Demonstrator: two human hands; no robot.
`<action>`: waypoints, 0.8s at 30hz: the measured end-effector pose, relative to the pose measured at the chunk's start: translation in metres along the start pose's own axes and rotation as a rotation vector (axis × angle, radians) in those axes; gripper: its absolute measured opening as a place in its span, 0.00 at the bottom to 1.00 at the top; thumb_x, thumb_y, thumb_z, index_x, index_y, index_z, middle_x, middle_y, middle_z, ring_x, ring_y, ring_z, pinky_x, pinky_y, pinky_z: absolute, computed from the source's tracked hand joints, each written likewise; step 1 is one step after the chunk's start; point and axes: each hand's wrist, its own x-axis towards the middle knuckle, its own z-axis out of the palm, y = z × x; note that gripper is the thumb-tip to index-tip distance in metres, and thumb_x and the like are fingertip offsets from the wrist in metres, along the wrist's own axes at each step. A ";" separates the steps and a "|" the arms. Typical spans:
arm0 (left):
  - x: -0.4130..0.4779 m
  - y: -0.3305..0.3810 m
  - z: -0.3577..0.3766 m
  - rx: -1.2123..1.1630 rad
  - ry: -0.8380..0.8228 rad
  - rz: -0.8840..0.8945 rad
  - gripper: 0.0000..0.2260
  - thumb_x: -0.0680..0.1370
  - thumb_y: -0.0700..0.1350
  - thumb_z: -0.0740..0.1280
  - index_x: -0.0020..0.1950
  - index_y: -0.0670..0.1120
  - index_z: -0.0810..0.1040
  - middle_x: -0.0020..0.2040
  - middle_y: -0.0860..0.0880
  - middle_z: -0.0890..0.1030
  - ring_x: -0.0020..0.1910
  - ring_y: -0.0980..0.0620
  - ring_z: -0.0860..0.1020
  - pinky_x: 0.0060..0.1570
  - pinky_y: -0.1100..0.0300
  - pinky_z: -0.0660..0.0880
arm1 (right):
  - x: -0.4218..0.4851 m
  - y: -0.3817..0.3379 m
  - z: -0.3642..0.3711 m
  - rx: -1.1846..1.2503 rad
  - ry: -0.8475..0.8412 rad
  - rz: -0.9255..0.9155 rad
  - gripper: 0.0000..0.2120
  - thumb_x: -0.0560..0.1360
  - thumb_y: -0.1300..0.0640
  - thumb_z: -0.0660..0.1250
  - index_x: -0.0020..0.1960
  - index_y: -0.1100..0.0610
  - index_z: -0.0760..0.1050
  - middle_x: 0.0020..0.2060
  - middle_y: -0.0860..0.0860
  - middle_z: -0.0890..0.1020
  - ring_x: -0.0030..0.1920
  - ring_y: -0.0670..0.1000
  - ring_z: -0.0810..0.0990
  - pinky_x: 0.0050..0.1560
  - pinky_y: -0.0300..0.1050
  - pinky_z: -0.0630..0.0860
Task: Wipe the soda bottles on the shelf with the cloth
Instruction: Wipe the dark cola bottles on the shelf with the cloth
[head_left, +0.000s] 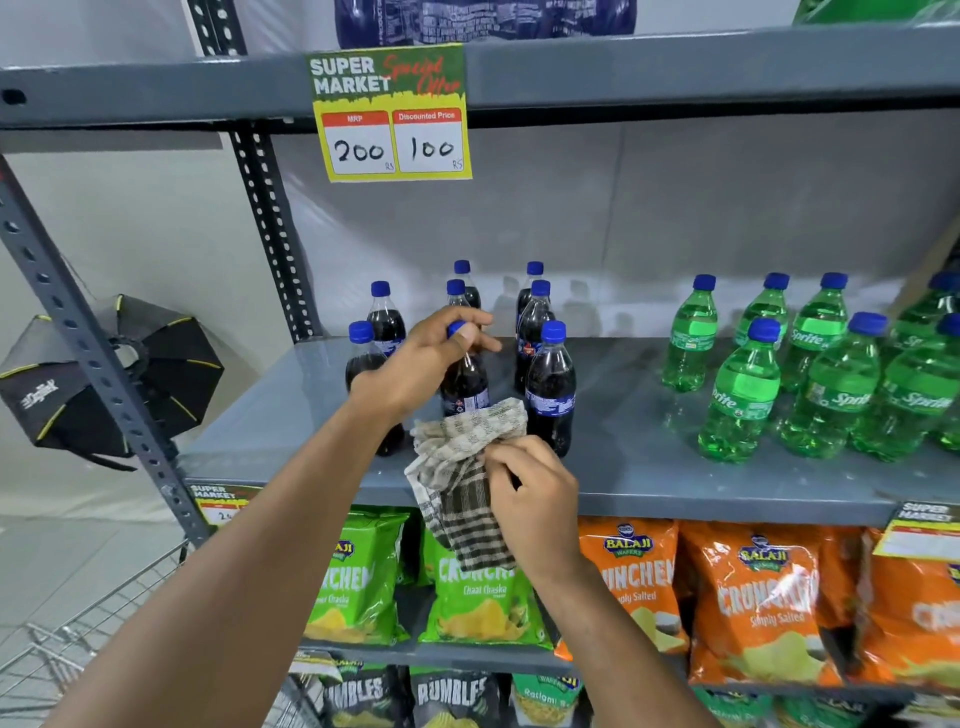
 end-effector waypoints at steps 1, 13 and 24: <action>0.000 -0.001 -0.002 0.013 0.014 0.004 0.13 0.87 0.43 0.56 0.68 0.44 0.74 0.59 0.46 0.85 0.67 0.49 0.77 0.70 0.52 0.66 | 0.000 0.001 -0.004 0.006 0.011 0.002 0.08 0.71 0.73 0.73 0.45 0.63 0.84 0.41 0.52 0.83 0.42 0.51 0.81 0.43 0.46 0.79; 0.003 0.000 0.000 0.044 -0.059 -0.010 0.12 0.85 0.45 0.60 0.68 0.51 0.73 0.61 0.53 0.83 0.67 0.54 0.78 0.70 0.56 0.69 | 0.002 -0.004 -0.070 -0.028 0.205 -0.040 0.12 0.66 0.78 0.74 0.42 0.63 0.85 0.39 0.53 0.83 0.39 0.51 0.82 0.40 0.44 0.80; -0.004 0.050 0.019 0.161 0.152 0.278 0.17 0.80 0.52 0.68 0.70 0.56 0.74 0.66 0.64 0.76 0.60 0.65 0.75 0.62 0.74 0.66 | 0.002 0.005 -0.116 -0.101 0.284 -0.051 0.12 0.67 0.77 0.73 0.46 0.64 0.85 0.41 0.49 0.82 0.45 0.40 0.81 0.44 0.36 0.78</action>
